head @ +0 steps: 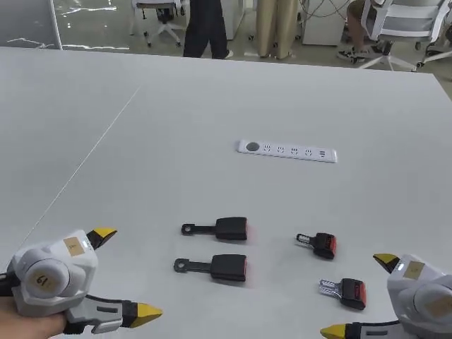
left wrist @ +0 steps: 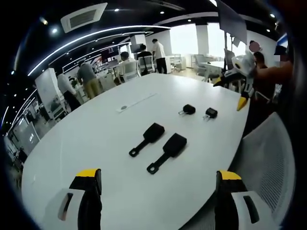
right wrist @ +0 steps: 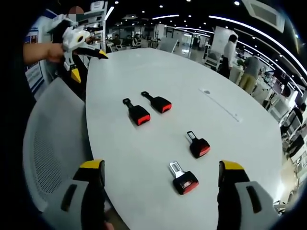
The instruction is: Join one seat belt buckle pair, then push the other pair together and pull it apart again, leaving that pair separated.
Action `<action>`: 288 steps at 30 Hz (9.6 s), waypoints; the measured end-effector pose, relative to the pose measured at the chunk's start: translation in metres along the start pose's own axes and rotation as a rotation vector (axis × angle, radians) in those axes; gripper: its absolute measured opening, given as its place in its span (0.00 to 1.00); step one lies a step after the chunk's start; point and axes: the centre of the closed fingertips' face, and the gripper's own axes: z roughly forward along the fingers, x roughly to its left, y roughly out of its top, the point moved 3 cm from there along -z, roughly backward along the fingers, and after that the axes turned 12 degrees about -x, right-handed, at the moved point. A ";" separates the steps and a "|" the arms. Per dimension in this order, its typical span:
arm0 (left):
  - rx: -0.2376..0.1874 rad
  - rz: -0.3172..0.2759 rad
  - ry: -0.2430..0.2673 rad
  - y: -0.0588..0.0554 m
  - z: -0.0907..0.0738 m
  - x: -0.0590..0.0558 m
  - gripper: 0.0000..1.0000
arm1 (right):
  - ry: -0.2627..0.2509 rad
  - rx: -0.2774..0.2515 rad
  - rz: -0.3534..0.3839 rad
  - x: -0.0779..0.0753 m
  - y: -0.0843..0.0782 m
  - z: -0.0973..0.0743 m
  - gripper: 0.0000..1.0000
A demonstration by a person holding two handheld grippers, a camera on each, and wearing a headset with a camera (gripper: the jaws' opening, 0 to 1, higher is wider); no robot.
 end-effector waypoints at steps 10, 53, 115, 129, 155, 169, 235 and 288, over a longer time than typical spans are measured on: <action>0.000 -0.012 -0.014 -0.002 0.001 -0.005 1.00 | 0.002 0.009 0.002 0.002 -0.002 0.002 1.00; 0.054 0.206 -0.334 -0.015 0.111 -0.025 0.64 | 0.170 0.111 -0.143 -0.006 -0.028 0.029 0.63; 0.229 0.534 -0.641 -0.052 0.206 -0.040 0.31 | 0.354 0.345 -0.268 -0.066 -0.107 0.063 0.34; 0.245 0.527 -0.638 -0.049 0.207 -0.040 0.31 | 0.340 0.302 -0.246 -0.047 -0.087 0.087 0.34; 0.256 0.514 -0.645 -0.048 0.205 -0.040 0.32 | 0.361 0.177 -0.227 0.017 -0.030 0.160 0.34; 0.275 0.520 -0.638 -0.049 0.205 -0.041 0.32 | 0.362 0.195 -0.324 0.020 -0.023 0.165 0.34; 0.269 0.477 -0.671 -0.053 0.206 -0.037 0.31 | 0.450 0.146 -0.296 0.029 -0.011 0.186 0.32; 0.233 0.426 -0.538 0.003 0.239 0.024 0.43 | 0.239 0.253 -0.232 -0.112 -0.042 0.131 0.37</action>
